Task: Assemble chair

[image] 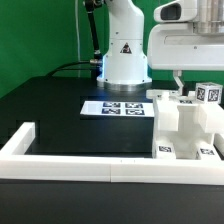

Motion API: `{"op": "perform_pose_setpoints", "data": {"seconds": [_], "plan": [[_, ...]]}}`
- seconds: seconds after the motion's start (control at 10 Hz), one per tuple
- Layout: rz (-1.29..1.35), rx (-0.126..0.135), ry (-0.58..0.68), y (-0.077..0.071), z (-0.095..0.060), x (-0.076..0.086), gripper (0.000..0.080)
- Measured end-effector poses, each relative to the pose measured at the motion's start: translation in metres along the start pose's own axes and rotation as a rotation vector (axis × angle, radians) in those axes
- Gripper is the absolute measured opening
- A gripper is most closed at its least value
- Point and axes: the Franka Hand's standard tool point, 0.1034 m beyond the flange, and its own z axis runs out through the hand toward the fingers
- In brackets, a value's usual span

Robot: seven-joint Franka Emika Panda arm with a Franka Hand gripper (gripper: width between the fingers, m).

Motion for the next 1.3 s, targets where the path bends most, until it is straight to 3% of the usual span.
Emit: {"op": "perform_pose_setpoints", "data": {"seconds": [0.5,0.7,0.8,0.9,1.3], "plan": [[-0.255,-0.011,-0.001,0.0023,0.0011,-0.0002,0.0649],[-0.247,-0.011,-0.001,0.0026,0.0010,-0.0001,0.0381],[-0.242,-0.011,-0.001,0.0026,0.0010,0.0000,0.0381],[-0.218,-0.011,-0.001,0.0026,0.0010,0.0000,0.0265],[0.004,-0.007,-0.001,0.0030,0.0010,0.0002,0.0268]]}}
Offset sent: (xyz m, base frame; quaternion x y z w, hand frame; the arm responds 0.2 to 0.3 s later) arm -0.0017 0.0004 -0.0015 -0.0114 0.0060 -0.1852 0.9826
